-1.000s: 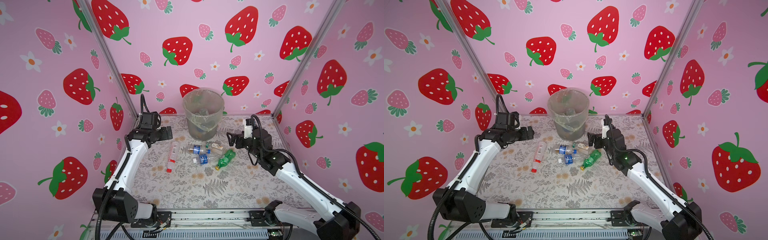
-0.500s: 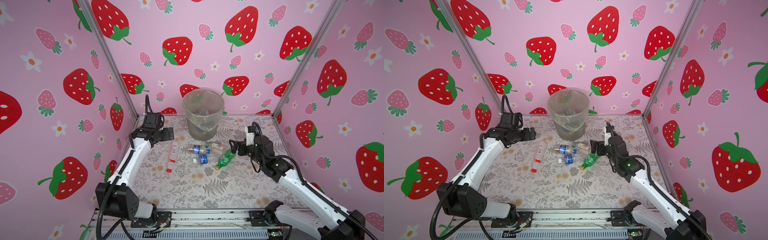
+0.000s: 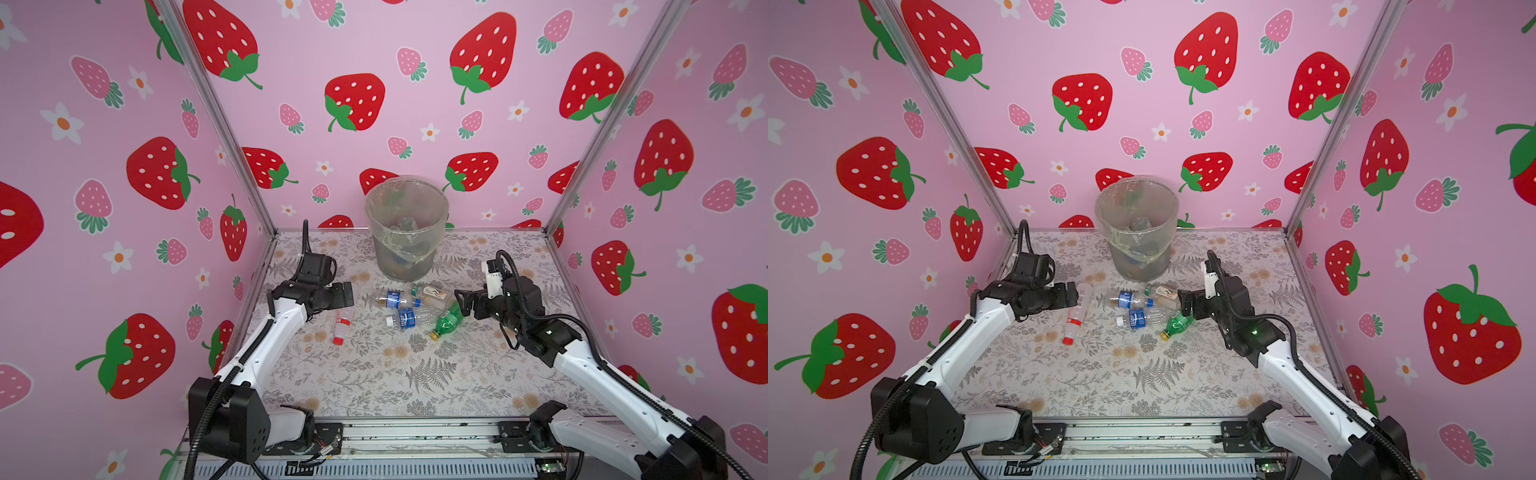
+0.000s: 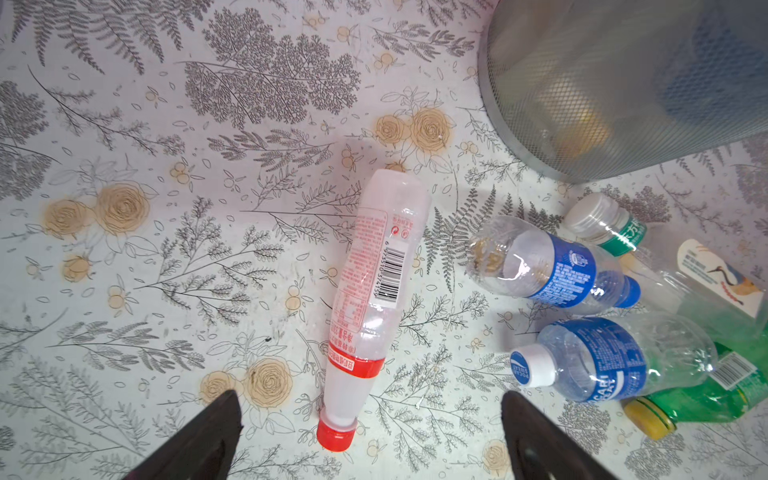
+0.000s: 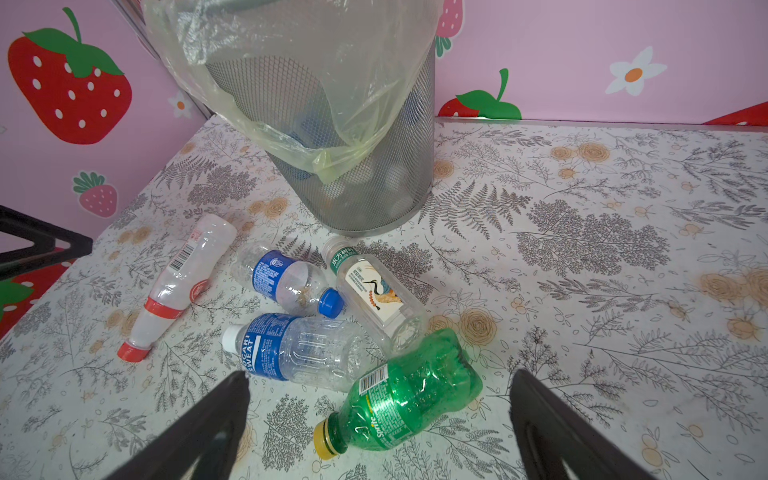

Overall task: Throw the plastic bottles in the bin
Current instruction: 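Withdraw the right gripper from the bin while the left gripper lowers to the red-cap bottle, then close the left gripper around the clear red-cap bottle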

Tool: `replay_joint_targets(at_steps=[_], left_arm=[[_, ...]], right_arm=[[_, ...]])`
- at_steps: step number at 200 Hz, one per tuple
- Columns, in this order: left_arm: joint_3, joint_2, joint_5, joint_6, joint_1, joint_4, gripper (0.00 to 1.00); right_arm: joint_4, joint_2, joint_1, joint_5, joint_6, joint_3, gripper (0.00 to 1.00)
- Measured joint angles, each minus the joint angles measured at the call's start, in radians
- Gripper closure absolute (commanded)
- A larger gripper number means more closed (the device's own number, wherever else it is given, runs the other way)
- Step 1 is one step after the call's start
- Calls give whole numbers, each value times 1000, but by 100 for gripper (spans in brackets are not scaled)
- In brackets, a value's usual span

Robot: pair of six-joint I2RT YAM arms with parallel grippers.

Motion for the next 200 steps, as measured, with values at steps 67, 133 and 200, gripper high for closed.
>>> replay_joint_targets(at_steps=[67,133,200], left_arm=[[-182,-26,-3,-67,-27,86,1],[-333,-5,-54,-95,-82,212,1],[-332,77,-88,-74,-82,261,11]], right_arm=[[26,-5,0,-29,4,-38,1],[43,32,0,-29,8,-38,1],[56,58,-4,-27,8,-38,1]])
